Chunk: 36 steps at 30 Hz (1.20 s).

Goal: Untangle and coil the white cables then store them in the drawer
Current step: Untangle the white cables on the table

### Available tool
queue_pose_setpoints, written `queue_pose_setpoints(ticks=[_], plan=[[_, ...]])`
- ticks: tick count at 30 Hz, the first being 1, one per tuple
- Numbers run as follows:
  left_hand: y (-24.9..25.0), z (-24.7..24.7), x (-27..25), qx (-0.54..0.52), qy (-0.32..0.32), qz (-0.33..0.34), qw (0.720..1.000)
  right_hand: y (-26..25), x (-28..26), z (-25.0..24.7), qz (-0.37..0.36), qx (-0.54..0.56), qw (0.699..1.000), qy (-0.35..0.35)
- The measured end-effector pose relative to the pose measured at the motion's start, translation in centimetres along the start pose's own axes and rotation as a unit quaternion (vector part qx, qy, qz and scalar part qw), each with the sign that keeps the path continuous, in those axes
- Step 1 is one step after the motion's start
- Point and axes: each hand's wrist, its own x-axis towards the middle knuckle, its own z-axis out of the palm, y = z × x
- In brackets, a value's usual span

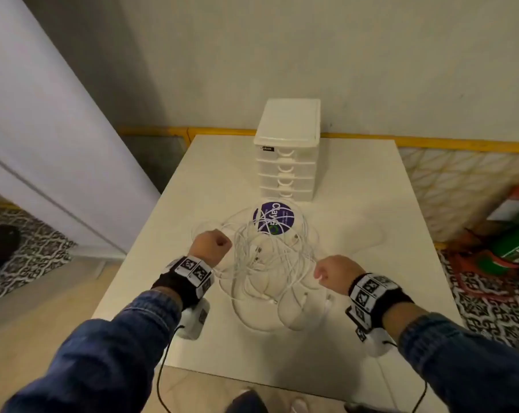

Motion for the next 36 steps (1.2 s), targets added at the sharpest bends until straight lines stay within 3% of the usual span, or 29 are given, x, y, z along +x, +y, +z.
queue_pose_setpoints(ticks=[6,9,15,18,22,25,29,36], plan=[[-1.2,1.3,1.3,0.003,0.026,-0.011,1.000,0.0,-0.1,1.9,0.162,-0.037,0.986,-0.027],[-1.4,1.5,3.3,0.050,-0.019,-0.029,0.998,0.2,-0.1,2.9,0.225,-0.007,0.974,-0.031],[-1.4,3.0,5.8,0.093,-0.073,0.024,0.993,0.0,0.0,3.2,0.214,-0.025,0.973,-0.083],[-1.2,3.7,6.7,0.118,-0.111,0.086,0.983,-0.4,-0.1,3.0,0.208,-0.042,0.975,-0.070],[-1.2,4.1,7.4,0.143,-0.125,0.098,0.977,-0.8,0.1,3.0,0.231,-0.014,0.971,-0.062],[-1.6,4.1,7.5,0.144,-0.120,0.102,0.977,-0.8,0.2,3.0,0.242,0.032,0.969,-0.029],[-1.2,3.9,7.4,0.186,-0.150,0.134,0.962,-0.4,0.3,2.9,0.255,0.124,0.957,0.066],[-1.8,3.9,7.2,0.249,-0.178,0.135,0.942,0.7,0.0,2.9,0.210,0.218,0.934,0.190]])
